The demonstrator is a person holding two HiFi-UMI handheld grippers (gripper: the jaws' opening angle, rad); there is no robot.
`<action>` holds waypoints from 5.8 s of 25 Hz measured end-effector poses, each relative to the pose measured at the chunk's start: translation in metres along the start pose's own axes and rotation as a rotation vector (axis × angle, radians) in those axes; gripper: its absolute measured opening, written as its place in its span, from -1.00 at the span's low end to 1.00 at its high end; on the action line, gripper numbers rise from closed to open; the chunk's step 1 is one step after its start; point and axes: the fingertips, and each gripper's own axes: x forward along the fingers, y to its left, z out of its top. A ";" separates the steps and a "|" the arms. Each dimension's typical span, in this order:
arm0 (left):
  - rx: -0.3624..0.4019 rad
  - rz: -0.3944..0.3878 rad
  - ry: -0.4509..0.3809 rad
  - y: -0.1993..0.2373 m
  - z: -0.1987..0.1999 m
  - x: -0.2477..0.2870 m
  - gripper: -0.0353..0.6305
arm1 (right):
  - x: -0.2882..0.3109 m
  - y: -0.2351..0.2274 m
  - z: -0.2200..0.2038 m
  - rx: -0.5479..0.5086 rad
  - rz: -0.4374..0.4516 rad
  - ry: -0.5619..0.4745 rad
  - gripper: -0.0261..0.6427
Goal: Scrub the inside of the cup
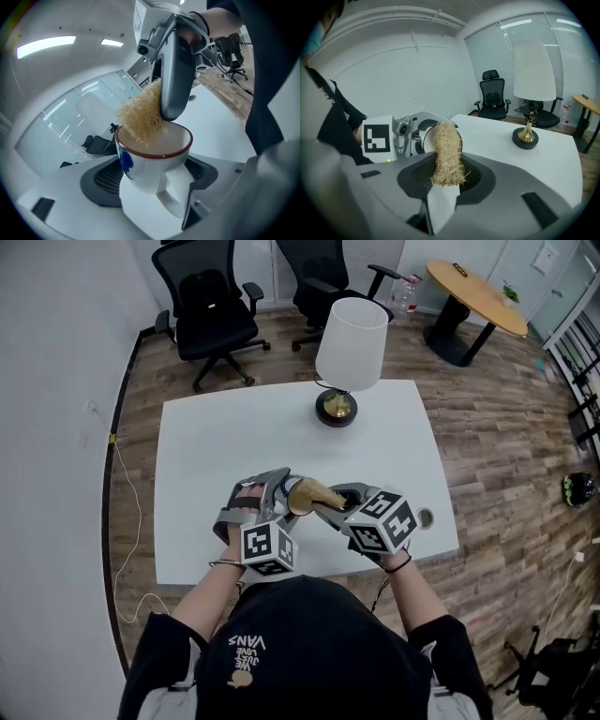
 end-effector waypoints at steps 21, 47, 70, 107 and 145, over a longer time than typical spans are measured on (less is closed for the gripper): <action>-0.352 -0.081 -0.079 -0.006 -0.006 0.015 0.25 | -0.004 -0.001 0.016 0.094 0.010 -0.254 -0.62; -0.818 -0.188 -0.147 -0.035 -0.055 0.095 0.25 | -0.023 -0.048 -0.027 0.276 -0.176 -0.370 -0.62; -0.773 -0.163 -0.183 -0.038 -0.055 0.095 0.25 | -0.017 -0.049 -0.024 0.271 -0.152 -0.372 -0.62; -0.866 0.151 -0.393 0.027 -0.017 -0.094 -0.70 | -0.028 0.004 -0.013 0.210 -0.075 -0.444 -0.62; -0.910 0.153 -0.411 -0.006 -0.005 -0.128 -0.86 | -0.033 0.041 -0.040 0.102 -0.091 -0.378 -0.62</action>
